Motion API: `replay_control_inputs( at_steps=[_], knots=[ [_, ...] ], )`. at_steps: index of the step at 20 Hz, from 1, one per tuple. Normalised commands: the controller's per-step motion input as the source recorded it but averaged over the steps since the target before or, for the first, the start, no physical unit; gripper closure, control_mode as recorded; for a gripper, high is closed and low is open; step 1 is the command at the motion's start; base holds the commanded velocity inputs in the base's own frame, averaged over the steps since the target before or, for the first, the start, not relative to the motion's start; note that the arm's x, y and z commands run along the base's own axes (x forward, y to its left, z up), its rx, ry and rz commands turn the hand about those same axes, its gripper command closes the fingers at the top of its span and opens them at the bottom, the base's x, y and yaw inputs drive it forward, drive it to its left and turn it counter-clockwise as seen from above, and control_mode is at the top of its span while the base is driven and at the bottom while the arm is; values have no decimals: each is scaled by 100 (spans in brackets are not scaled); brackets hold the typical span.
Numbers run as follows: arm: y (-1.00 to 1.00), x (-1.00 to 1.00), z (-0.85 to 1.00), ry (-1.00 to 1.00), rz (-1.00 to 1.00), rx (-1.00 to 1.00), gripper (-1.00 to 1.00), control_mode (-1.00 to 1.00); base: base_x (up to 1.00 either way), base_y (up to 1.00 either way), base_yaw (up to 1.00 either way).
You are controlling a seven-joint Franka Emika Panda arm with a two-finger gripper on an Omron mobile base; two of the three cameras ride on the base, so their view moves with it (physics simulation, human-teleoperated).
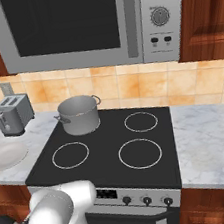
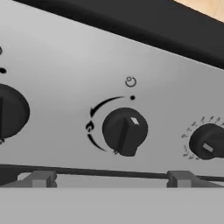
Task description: Retrieve the frozen meat and place it in the pot on a burner. Then turn the burner on.
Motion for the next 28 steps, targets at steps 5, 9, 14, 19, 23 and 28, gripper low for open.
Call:
replay_control_inputs(
  at_steps=[5, 9, 14, 19, 23, 28],
  knots=[
    [-60, 9, 41, -2, 4, 39, -100, -100, 0, 0, 0],
    [-60, 25, 40, 0, 1, 45, -100, -100, 0, 0, 0],
    [-61, 51, 0, 1, 6, 24, -100, -100, 0, 0, 0],
    [-30, 52, 0, 1, 13, 9, -100, -100, 0, 0, 0],
    [-38, 28, 0, 1, 6, 14, -100, -100, 0, 0, 0],
    [-13, 0, 0, 0, 0, 3, -100, -100, 0, 0, 0]
  ],
)
